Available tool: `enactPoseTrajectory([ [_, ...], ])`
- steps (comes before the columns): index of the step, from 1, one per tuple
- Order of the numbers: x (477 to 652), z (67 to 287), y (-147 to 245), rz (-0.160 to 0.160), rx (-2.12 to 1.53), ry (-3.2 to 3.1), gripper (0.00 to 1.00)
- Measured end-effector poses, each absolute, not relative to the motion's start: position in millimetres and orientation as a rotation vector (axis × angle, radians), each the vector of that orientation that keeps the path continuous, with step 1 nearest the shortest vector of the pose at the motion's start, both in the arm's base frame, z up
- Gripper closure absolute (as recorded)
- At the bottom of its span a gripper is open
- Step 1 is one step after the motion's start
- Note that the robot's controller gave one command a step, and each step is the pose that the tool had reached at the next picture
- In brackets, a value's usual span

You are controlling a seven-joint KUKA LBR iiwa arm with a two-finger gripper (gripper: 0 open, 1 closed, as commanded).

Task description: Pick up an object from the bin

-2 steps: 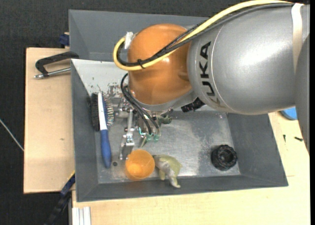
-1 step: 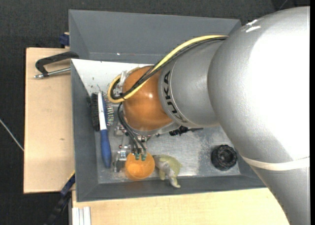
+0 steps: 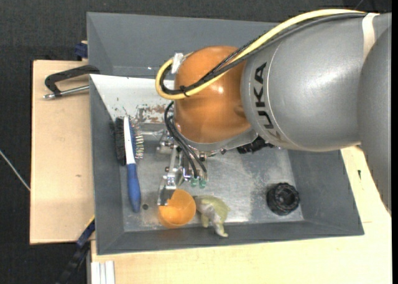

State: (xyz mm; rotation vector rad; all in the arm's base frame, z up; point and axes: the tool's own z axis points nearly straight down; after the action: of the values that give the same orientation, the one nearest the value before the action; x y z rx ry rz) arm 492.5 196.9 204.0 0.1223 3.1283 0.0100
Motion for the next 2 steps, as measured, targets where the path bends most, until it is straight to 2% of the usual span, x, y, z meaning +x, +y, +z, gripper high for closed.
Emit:
enactPoseTrajectory([
  [1,502.9,97.0,114.8,-0.006,0.267,3.137,0.0],
  [2,503.7,102.2,119.5,0.002,0.256,3.133,1.0],
])
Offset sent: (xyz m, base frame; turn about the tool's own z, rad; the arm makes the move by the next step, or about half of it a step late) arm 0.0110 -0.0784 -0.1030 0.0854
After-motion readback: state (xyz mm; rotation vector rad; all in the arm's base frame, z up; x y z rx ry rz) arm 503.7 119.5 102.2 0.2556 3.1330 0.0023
